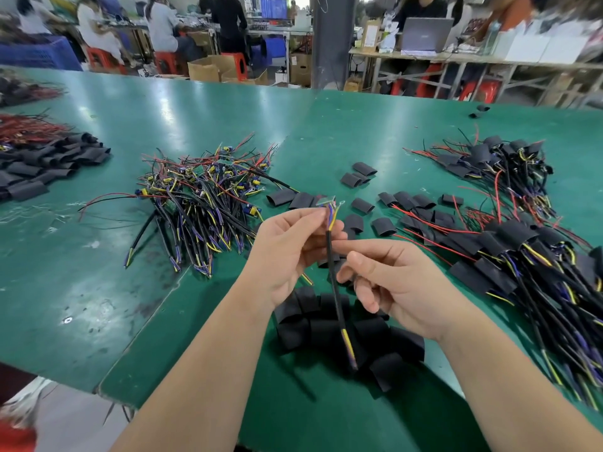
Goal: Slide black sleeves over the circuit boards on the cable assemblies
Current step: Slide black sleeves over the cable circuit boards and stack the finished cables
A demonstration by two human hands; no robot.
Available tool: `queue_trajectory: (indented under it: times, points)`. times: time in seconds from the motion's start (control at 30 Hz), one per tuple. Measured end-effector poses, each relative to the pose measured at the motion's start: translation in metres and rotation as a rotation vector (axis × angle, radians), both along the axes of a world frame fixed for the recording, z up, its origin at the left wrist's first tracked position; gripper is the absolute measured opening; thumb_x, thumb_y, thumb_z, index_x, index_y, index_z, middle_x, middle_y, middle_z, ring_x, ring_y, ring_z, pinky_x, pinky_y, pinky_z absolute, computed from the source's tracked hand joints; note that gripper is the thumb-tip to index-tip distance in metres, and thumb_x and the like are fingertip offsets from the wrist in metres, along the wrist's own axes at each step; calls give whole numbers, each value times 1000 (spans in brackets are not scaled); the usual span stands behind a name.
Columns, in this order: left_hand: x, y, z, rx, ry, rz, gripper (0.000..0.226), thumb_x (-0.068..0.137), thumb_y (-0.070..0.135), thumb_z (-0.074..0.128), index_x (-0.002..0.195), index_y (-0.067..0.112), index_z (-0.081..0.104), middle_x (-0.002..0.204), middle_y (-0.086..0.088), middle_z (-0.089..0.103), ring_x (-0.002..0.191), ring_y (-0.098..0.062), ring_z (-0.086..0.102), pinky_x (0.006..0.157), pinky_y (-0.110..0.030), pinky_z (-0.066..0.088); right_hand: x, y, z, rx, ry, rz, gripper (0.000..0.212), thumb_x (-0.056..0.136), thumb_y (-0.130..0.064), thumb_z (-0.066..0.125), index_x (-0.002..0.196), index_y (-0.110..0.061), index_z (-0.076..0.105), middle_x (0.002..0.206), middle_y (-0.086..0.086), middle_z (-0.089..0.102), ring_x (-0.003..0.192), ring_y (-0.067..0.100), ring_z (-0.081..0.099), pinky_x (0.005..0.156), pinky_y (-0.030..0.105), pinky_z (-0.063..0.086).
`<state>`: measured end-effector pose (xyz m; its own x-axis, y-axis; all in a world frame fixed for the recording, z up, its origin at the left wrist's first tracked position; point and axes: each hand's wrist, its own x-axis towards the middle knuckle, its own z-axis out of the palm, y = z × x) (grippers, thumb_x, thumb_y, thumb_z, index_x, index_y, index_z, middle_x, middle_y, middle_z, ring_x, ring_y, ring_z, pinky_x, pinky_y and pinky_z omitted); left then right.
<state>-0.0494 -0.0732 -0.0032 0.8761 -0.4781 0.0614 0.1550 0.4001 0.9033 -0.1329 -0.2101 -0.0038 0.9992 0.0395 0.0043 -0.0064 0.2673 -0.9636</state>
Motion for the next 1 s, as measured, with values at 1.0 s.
queue_trajectory:
  times: [1.0]
  points:
    - [2,-2,-14,1011,-1065,111,21,99,16,49,105,4,66,91,-12,65,87,-28,57,80,-40,42,16,-15,-12,-273,-145,-534,18,83,-4,70,70,-17,69,69,2,72,59,14,66,57,22,54]
